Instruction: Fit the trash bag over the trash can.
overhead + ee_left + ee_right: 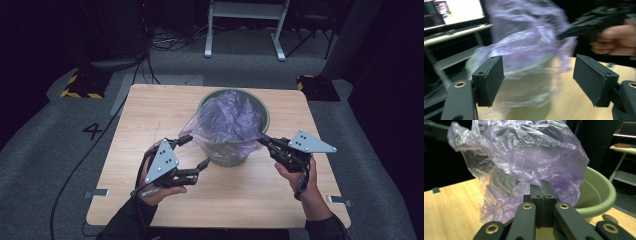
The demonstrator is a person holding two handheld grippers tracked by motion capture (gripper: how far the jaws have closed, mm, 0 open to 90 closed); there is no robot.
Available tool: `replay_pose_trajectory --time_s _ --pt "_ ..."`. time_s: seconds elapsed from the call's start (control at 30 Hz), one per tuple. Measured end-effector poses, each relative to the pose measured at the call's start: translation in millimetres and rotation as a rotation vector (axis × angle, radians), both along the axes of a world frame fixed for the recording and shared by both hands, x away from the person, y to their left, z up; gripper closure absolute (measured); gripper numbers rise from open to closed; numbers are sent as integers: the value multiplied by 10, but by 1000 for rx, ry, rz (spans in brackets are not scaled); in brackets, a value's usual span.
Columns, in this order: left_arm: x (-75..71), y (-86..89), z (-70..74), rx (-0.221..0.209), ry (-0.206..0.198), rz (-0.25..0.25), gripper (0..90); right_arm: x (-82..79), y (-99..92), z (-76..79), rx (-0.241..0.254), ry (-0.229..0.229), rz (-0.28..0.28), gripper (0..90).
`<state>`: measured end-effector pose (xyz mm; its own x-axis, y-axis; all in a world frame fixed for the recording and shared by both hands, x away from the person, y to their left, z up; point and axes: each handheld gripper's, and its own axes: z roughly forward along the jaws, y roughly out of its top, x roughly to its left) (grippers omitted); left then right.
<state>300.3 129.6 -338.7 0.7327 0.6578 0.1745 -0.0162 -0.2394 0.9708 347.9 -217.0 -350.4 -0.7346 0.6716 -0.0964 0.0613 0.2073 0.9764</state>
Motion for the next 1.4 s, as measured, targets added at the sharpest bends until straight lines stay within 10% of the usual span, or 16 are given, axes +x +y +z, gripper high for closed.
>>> replay_pose_trajectory --time_s 0.4,0.63,1.0,1.23,1.4 --pt "715 85 15 71 122 162 244 32 -142 -72 -8 35 -4 900" --pt "1118 111 -137 95 218 178 585 165 -307 -149 -1 73 -55 900" --pt "1377 85 -289 98 290 172 756 398 -440 -290 -41 110 -145 866" --pt "1313 72 -305 111 282 147 779 253 -435 -238 -70 22 -115 399" --pt "1248 65 -303 120 268 136 785 97 -436 -116 -73 -44 -107 237"
